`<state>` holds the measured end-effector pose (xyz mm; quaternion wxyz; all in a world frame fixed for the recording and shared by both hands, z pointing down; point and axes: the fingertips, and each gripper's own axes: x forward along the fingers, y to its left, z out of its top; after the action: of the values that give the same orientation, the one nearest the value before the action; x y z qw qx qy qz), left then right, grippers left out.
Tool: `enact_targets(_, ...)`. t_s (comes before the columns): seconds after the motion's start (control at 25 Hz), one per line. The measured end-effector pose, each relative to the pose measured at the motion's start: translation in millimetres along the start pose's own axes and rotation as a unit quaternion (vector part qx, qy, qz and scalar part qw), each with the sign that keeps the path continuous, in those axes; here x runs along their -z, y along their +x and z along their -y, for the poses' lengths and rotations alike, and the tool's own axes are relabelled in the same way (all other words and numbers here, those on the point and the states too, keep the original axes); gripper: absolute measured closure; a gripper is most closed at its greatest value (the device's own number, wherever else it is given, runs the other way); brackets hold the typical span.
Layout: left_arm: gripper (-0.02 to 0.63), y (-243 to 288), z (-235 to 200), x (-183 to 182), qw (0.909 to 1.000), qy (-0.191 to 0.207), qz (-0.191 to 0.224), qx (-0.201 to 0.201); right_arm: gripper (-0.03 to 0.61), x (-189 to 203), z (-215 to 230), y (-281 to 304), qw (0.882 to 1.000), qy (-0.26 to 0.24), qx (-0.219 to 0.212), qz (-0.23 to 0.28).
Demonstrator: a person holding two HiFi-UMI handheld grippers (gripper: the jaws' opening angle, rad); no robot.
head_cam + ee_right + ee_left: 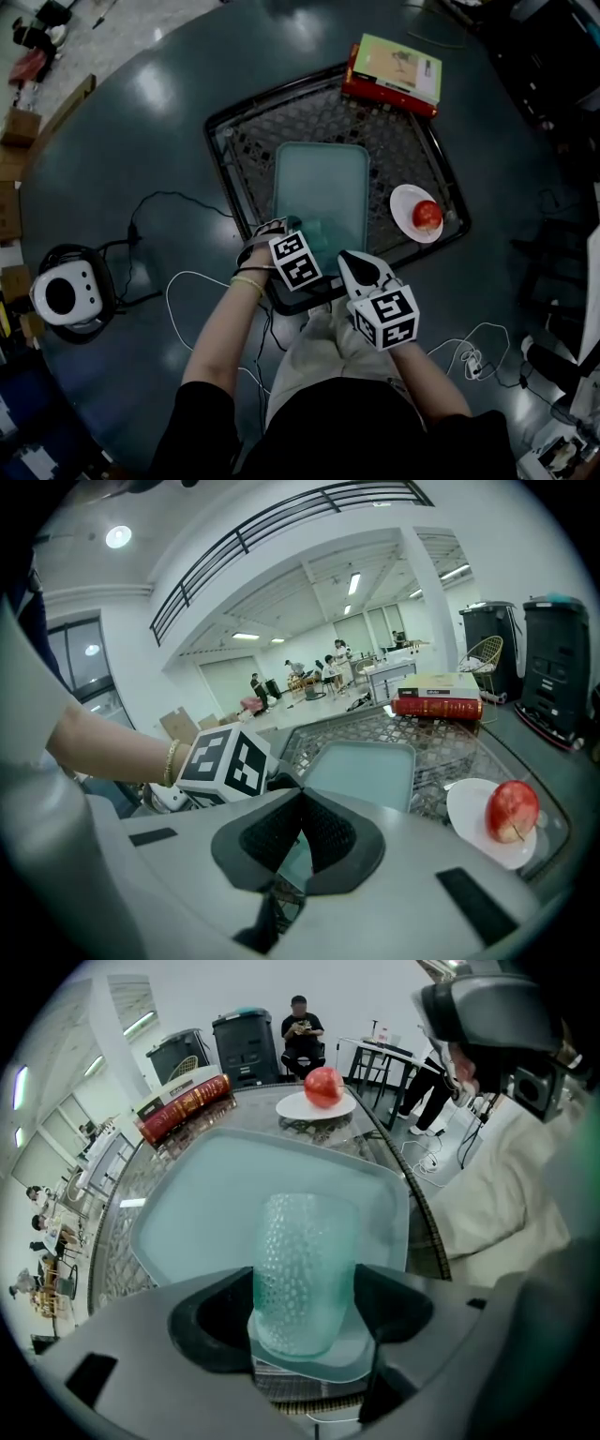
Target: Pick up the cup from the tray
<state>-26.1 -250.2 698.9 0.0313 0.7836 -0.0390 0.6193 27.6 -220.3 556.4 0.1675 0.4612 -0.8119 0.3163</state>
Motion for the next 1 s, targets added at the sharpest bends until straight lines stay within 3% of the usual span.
enact_targets(0.28, 0.288, 2.3, -3.4, -4.1, 0.9997, -0.023, 0.013, 0.003, 0.574, 2.5, 2.8, 0.7, 1.0, 0.002, 0.0, -0.003)
enact_targets(0.68, 0.285, 0.8, 0.5, -1.8, 0.9997, -0.021, 0.009, -0.008, 0.574, 0.2, 1.4, -2.8, 1.0, -0.006, 0.004, 0.0)
enact_targets(1.0, 0.285, -16.5, 20.9, -1.5, 0.9976, -0.054, 0.042, -0.011, 0.574, 4.0, -2.7, -10.2, 1.0, -0.009, 0.017, 0.002)
